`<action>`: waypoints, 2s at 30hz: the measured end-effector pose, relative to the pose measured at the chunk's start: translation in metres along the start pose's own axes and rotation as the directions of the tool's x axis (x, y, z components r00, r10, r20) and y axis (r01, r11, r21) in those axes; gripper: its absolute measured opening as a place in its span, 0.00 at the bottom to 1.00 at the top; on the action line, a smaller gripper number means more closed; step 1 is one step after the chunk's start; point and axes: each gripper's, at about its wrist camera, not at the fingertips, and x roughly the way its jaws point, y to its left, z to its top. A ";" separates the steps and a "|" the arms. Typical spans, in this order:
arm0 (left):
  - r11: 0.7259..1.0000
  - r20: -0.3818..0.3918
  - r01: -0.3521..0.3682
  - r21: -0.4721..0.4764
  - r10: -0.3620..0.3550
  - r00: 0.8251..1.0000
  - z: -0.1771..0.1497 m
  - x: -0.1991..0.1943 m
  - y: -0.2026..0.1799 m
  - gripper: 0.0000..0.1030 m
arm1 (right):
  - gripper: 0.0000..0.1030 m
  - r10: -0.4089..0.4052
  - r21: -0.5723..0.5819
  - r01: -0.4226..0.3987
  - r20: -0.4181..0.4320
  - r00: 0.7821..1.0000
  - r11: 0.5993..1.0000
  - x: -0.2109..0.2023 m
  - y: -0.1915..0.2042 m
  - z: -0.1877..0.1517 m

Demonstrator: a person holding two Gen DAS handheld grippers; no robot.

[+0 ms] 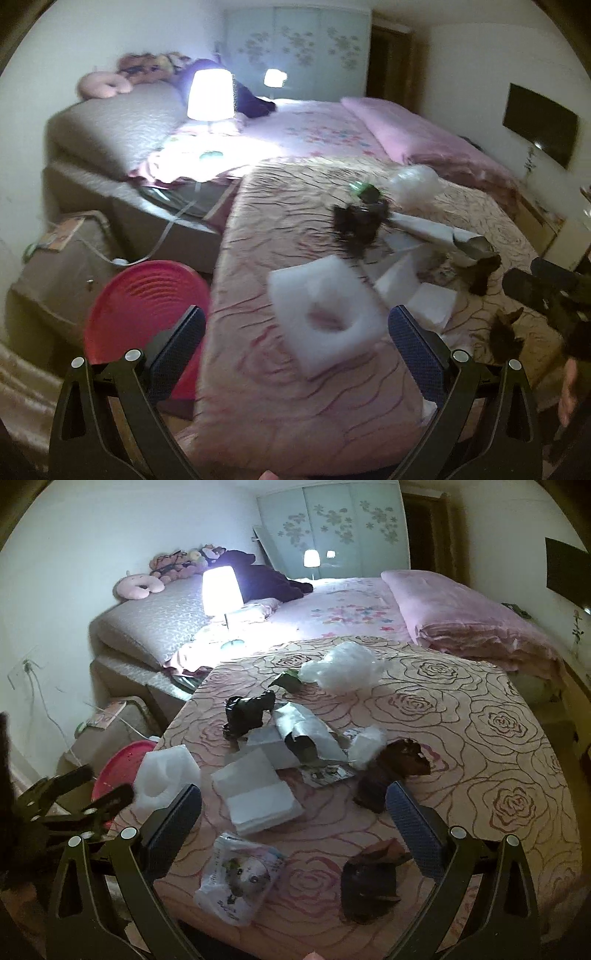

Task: Collect trash
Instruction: 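Grasp the white foam pad with the left tool while the right tool grasps the printed snack bag, then carry the foam pad and snack bag over the pink basket and release both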

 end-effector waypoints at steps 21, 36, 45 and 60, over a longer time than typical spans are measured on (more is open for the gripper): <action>0.997 -0.145 0.078 -0.028 -0.081 0.986 -0.013 0.053 0.004 0.73 | 0.94 0.095 -0.101 -0.116 -0.191 0.977 0.988 0.029 0.029 -0.052; 0.998 -0.042 0.054 -0.032 -0.055 0.998 -0.020 0.025 0.017 0.70 | 0.51 0.087 -0.156 -0.125 -0.225 0.970 0.980 0.048 0.050 -0.062; 0.999 -0.014 -0.021 -0.040 0.020 1.000 -0.022 -0.008 0.050 0.70 | 0.49 0.175 -0.196 -0.219 -0.219 0.960 0.956 0.032 0.071 -0.057; 0.945 0.002 -0.257 -0.204 0.263 0.965 -0.029 -0.020 0.147 0.70 | 0.49 0.223 -0.316 -0.270 -0.177 0.959 0.910 0.074 0.153 0.004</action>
